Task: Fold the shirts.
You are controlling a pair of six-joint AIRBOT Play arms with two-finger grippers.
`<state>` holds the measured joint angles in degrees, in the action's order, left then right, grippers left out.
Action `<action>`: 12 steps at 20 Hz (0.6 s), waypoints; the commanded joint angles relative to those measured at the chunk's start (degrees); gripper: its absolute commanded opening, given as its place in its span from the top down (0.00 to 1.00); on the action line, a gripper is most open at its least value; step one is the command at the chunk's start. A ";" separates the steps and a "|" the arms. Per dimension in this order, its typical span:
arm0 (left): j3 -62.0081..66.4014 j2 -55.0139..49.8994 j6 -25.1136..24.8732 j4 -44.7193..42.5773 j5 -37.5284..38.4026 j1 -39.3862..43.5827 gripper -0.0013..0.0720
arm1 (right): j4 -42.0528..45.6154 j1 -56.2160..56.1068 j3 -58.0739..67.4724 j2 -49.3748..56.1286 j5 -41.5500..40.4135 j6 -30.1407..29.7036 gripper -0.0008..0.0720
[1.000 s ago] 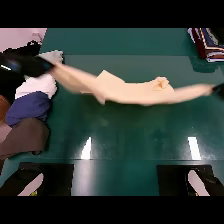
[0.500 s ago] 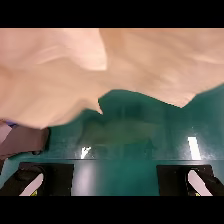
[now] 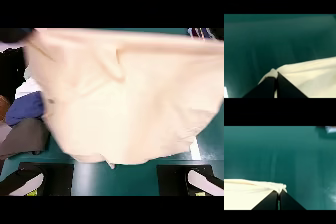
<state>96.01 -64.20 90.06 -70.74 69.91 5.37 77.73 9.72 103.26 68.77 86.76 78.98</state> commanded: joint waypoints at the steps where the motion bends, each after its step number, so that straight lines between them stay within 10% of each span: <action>1: -6.86 -13.62 -2.40 0.66 0.48 -0.04 0.95 | 0.00 -2.49 -5.75 11.15 0.61 -0.63 0.97; 9: -6.82 -29.83 -5.03 1.73 -28.41 -0.07 0.95 | -0.11 -6.38 7.78 36.13 -9.05 0.55 0.97; 12: -4.72 -29.77 -5.75 1.70 -28.06 -2.23 0.95 | -0.09 -6.38 12.24 37.22 -8.81 0.52 0.97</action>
<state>90.08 -92.64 85.25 -68.88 46.17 4.51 77.43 3.62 111.09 102.85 79.00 79.15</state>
